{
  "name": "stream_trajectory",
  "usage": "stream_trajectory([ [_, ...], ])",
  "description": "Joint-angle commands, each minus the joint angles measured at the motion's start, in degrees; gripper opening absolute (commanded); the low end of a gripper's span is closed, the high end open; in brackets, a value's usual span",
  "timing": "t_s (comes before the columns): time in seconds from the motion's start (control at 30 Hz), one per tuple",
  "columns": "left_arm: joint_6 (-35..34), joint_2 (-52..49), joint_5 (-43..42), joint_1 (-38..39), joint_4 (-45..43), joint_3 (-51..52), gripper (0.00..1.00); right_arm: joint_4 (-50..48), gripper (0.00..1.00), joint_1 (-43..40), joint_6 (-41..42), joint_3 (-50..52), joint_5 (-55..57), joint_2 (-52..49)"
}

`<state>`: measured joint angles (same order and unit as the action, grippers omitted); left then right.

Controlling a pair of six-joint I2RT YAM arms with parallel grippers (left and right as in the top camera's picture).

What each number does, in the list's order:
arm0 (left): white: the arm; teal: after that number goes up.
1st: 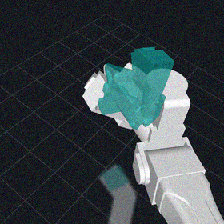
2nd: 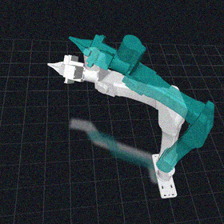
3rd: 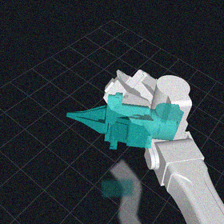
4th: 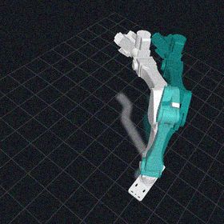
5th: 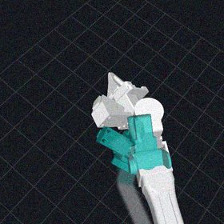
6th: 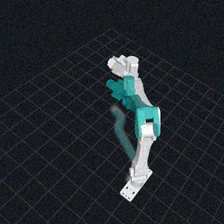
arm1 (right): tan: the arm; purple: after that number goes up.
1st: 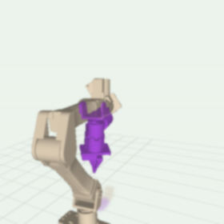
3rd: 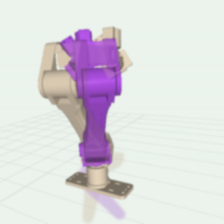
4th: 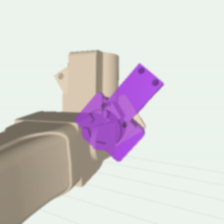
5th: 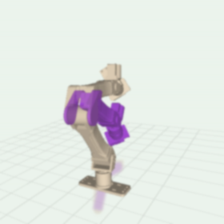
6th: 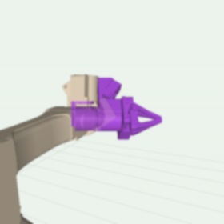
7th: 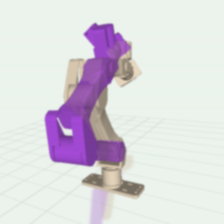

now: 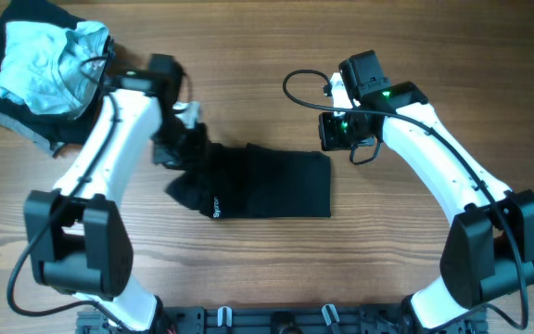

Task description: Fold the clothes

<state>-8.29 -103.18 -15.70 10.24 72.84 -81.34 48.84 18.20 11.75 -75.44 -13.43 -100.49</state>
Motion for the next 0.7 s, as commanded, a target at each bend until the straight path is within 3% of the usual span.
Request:
stream_trajectory([
  [0.0, -3.7, 0.6, -4.3, 9.2, -3.9, -0.4, 0.19, 0.3, 0.06, -1.0, 0.5, -0.9, 3.6, 0.6],
  [0.2, -12.2, -0.4, -4.4, 25.2, -16.4, -0.4, 0.20, 2.0, 0.06, -8.3, 3.5, -0.9, 3.6, 0.6],
  [0.37, -11.7, -2.4, -4.1, 32.6, -25.2, -0.4, 0.24, 2.9, 0.06, -11.0, 3.2, -0.9, 3.3, 0.6],
  [0.43, -11.6, -2.1, -1.2, 32.4, -24.3, -0.6, 0.27, 3.3, 0.10, -11.0, 0.2, -0.9, -0.2, 0.6],
  [0.47, -11.7, -1.5, -1.2, 31.3, -23.0, -1.2, 0.41, 3.4, 0.15, -11.0, -1.7, -0.8, -3.8, 0.6],
  [0.57, -11.4, 2.6, 1.2, 25.0, -13.1, -7.5, 0.45, 3.5, 0.28, -11.0, -2.8, -0.8, -12.4, 0.6],
  [0.67, -7.3, 9.4, 6.4, 16.2, -4.1, -13.4, 0.52, 4.6, 0.34, -8.3, -2.8, -0.7, -23.1, 0.6],
])
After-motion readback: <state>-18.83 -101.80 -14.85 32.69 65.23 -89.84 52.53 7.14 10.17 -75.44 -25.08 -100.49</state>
